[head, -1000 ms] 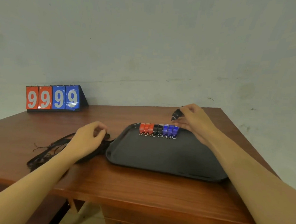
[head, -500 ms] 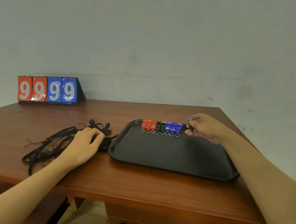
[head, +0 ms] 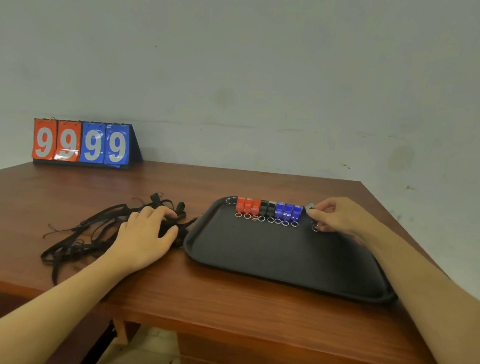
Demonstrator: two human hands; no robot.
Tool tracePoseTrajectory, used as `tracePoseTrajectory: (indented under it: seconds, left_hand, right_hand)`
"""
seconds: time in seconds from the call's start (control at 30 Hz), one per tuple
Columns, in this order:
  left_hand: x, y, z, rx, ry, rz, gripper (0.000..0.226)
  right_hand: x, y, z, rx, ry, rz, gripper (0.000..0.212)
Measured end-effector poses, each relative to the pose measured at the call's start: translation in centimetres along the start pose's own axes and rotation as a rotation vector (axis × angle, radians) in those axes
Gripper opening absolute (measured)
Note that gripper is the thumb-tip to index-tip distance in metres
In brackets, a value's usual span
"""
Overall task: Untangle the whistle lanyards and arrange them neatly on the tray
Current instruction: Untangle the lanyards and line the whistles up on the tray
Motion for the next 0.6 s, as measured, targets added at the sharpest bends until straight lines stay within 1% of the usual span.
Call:
tracePoseTrajectory:
  seconds: [0.1,0.27,0.37,0.5,0.6]
  left_hand:
    - [-0.1,-0.2,0.1,0.001,-0.046,-0.031,0.035]
    - [0.2,0.0,0.0,-0.028,-0.049,-0.018,0.022]
    - [0.5,0.1,-0.2,-0.042,-0.038,-0.004,0.018]
    - [0.5,0.2,-0.5,0.035,0.035,-0.011,0.010]
    - [0.4,0.1,-0.4,0.070,0.038,-0.032,0.007]
  right_hand:
    - [0.3,-0.4,0.0,0.009,-0.010,0.008,0.017]
    - [0.4,-0.6,0.0,0.013,-0.007,0.056,0.022]
    - [0.6,-0.9,-0.1,-0.004,-0.014,0.064,0.019]
    - [0.8,-1.2,-0.1,-0.018,-0.071,0.071,0.014]
    - [1.1,-1.7,0.0,0.023,-0.006,0.078,0.022]
Point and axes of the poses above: each hand's wrist, its own y-axis away from the middle knuckle, its own z-axis out of the palm, x = y × z, the point moved 2 cm from there along -y, towards the middle knuckle, and after that the axes turned 2 degrees about -x, right-handed, at the moved point
